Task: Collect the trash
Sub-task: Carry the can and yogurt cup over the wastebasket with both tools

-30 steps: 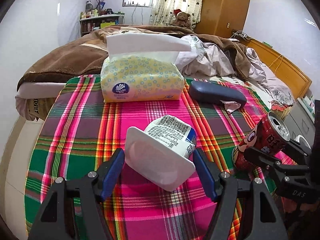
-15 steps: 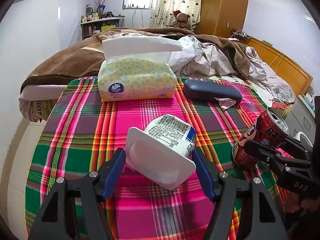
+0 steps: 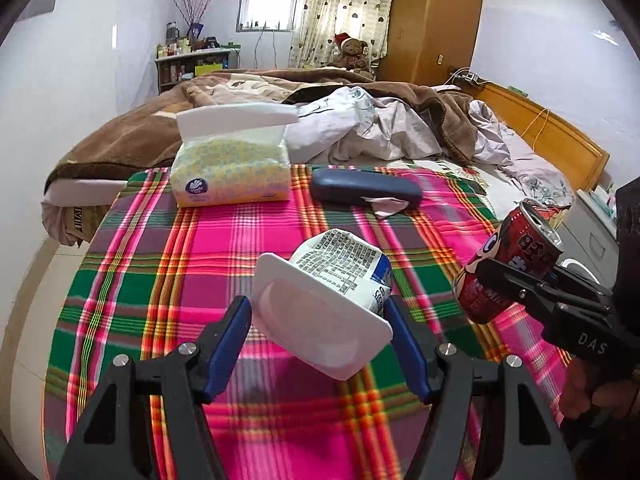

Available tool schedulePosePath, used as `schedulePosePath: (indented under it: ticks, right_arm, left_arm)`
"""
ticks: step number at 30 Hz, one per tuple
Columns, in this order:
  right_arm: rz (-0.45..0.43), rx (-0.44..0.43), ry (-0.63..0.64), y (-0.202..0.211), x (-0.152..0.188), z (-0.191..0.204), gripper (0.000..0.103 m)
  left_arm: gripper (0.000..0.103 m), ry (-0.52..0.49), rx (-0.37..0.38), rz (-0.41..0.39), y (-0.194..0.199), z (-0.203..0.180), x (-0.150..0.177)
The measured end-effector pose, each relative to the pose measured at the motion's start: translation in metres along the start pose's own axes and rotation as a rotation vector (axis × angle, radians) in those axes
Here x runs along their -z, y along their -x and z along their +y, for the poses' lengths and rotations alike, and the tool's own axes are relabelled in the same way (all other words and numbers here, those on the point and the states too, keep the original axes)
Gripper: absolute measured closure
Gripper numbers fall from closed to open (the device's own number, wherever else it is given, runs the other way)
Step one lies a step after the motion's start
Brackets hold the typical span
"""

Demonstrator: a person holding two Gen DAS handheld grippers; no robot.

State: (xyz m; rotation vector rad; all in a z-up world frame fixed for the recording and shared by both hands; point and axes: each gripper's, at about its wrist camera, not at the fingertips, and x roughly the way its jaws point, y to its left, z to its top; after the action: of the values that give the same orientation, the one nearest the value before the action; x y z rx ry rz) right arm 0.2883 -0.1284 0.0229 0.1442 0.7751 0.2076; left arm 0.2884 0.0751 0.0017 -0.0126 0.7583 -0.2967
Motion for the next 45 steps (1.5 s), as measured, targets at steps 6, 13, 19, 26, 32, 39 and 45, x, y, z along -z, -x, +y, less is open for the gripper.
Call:
schedulePosePath:
  ticks: [6, 13, 19, 26, 32, 39, 45]
  right_arm:
    - [-0.025, 0.023, -0.031, 0.023, 0.004, -0.02, 0.046]
    - [-0.061, 0.063, -0.072, 0.059, 0.013, -0.049, 0.046]
    - [-0.088, 0.131, -0.1, 0.087, 0.019, -0.079, 0.046]
    - [-0.115, 0.195, -0.152, 0.118, 0.029, -0.118, 0.046]
    - [-0.127, 0.264, -0.19, 0.141, 0.038, -0.15, 0.046]
    - [-0.11, 0.341, -0.227, 0.159, 0.049, -0.182, 0.046]
    - [-0.07, 0.421, -0.274, 0.168, 0.062, -0.215, 0.046]
  left_arm:
    - [0.033, -0.034, 0.037, -0.015, 0.013, -0.034, 0.0]
    - [0.033, -0.076, 0.096, -0.034, 0.024, -0.082, 0.005]
    - [0.033, -0.113, 0.151, -0.031, 0.026, -0.127, 0.007]
    - [0.033, -0.17, 0.202, -0.035, 0.028, -0.183, 0.009]
    - [0.033, -0.205, 0.251, -0.024, 0.025, -0.227, 0.013]
    - [0.033, -0.238, 0.305, 0.002, 0.017, -0.279, 0.018]
    - [0.033, -0.277, 0.359, 0.041, 0.005, -0.323, 0.025]
